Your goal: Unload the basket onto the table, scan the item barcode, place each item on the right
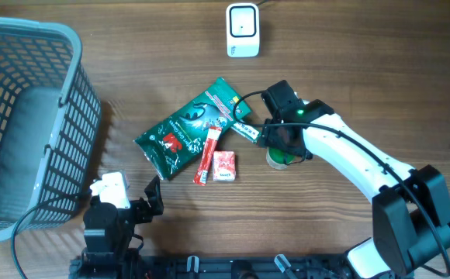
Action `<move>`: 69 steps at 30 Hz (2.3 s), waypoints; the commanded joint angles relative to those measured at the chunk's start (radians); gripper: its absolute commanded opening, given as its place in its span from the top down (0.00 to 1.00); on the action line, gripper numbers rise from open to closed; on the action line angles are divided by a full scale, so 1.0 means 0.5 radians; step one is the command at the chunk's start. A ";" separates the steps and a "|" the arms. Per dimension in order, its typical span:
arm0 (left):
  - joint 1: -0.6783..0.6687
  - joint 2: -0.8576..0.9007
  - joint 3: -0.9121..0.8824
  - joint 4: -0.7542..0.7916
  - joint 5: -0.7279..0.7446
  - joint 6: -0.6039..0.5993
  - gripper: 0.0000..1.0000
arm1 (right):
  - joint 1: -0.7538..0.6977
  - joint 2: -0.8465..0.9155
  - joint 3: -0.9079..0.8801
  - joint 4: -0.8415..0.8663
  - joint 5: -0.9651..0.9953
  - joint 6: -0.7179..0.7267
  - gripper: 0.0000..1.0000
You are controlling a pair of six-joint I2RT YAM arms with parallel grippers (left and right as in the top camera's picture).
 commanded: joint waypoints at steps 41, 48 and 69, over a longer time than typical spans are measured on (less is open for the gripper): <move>0.011 -0.014 -0.004 0.005 0.023 0.025 0.00 | -0.008 0.613 0.311 -0.405 -0.373 -0.935 0.15; 0.011 -0.014 -0.004 0.005 0.023 0.025 0.00 | -0.008 0.613 0.568 -0.637 -0.476 -0.871 0.37; 0.011 -0.014 -0.004 0.005 0.023 0.025 0.00 | -0.175 0.613 0.883 -0.667 -0.281 -0.220 0.00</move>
